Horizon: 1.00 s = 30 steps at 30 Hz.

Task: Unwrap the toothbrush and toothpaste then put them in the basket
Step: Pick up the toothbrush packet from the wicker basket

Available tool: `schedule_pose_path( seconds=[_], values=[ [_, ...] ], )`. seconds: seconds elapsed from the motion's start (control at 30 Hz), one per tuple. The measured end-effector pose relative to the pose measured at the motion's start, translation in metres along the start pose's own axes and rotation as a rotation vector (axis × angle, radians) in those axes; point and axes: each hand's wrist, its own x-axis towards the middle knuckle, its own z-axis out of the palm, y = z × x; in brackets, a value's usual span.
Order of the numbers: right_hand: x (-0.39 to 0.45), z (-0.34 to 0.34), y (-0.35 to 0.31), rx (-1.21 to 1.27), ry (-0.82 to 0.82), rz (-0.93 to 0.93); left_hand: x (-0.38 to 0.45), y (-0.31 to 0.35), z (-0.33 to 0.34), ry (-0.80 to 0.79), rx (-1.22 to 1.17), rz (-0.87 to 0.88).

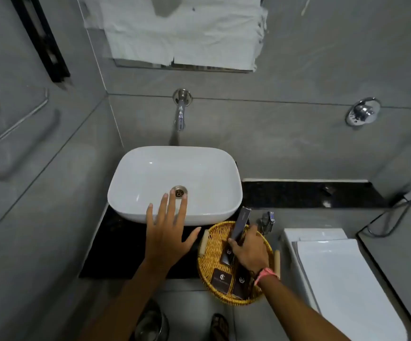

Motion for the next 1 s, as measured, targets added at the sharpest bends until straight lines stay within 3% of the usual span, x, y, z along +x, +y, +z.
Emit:
schedule_pose_path(
  seconds=[0.07, 0.2, 0.43, 0.53, 0.63, 0.73, 0.83, 0.9, 1.0],
  values=[
    [0.007, 0.006, -0.004, 0.076, -0.093, 0.101, -0.004, 0.002, 0.002, -0.053, -0.011, -0.027],
    [0.018, 0.014, -0.005, 0.183, -0.191, 0.25, -0.014, 0.001, 0.004, 0.0, -0.003, -0.016],
    [0.022, 0.025, 0.006, 0.279, -0.129, 0.264, -0.008, -0.005, -0.002, 0.091, 0.013, -0.023],
    [0.009, 0.017, 0.009, 0.37, -0.024, 0.286, -0.001, -0.008, -0.006, 0.075, 0.007, -0.026],
    [-0.009, 0.002, 0.009, 0.493, 0.098, 0.189, 0.007, -0.005, -0.017, 0.076, -0.076, -0.041],
    [-0.021, -0.022, 0.006, 0.509, 0.138, -0.052, 0.017, 0.002, -0.027, 0.141, -0.501, -0.074],
    [-0.021, -0.05, 0.003, 0.391, 0.112, -0.262, 0.032, 0.007, -0.044, -0.017, -1.124, -0.325],
    [-0.018, -0.067, -0.001, 0.267, 0.094, -0.396, 0.039, 0.008, -0.054, -0.148, -1.38, -0.453],
    [-0.013, -0.085, -0.009, 0.059, 0.05, -0.564, 0.036, 0.005, -0.064, -0.252, -1.647, -0.48]
  ],
)
